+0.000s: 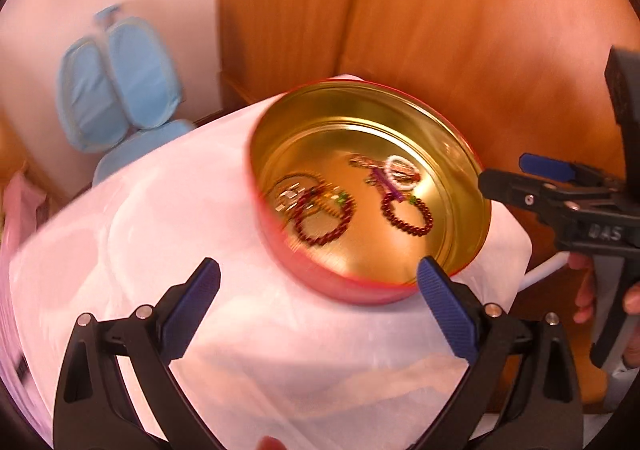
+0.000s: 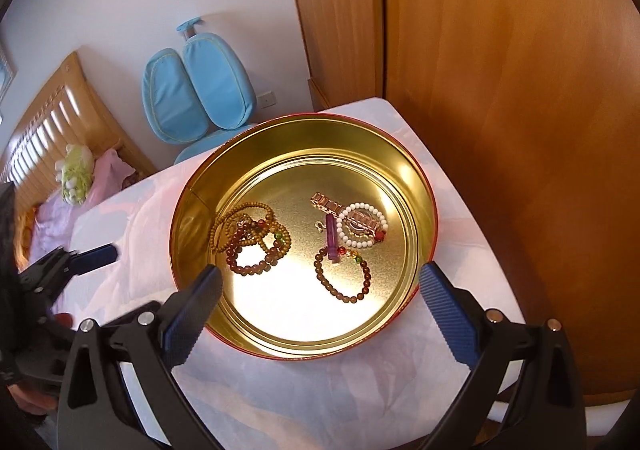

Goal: Organize jewelry

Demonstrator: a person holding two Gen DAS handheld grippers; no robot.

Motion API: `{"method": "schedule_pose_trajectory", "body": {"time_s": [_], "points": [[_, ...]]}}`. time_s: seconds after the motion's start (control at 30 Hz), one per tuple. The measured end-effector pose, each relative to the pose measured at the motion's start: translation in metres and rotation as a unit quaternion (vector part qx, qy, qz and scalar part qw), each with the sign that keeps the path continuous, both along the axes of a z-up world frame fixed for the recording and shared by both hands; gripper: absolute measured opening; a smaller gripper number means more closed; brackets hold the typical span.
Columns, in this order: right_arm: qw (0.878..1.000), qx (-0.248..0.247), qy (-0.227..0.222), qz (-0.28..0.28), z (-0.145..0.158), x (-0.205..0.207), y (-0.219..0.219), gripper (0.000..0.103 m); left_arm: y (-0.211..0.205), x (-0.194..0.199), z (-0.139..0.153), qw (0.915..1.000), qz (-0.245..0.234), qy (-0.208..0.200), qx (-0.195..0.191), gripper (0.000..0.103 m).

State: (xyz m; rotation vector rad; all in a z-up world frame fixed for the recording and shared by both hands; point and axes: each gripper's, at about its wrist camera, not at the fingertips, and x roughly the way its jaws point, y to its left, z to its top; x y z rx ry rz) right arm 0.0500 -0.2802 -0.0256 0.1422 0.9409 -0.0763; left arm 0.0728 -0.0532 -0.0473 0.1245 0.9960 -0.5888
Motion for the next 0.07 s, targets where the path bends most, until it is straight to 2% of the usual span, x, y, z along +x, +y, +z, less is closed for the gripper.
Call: {"method": "schedule_pose_trajectory", "body": {"time_s": [0.07], "points": [[0.999, 0.003, -0.015, 0.029, -0.003, -0.002, 0.021, 0.099, 0.051, -0.021, -0.001, 0.9968, 0.075, 0.001, -0.028, 0.096]]}}
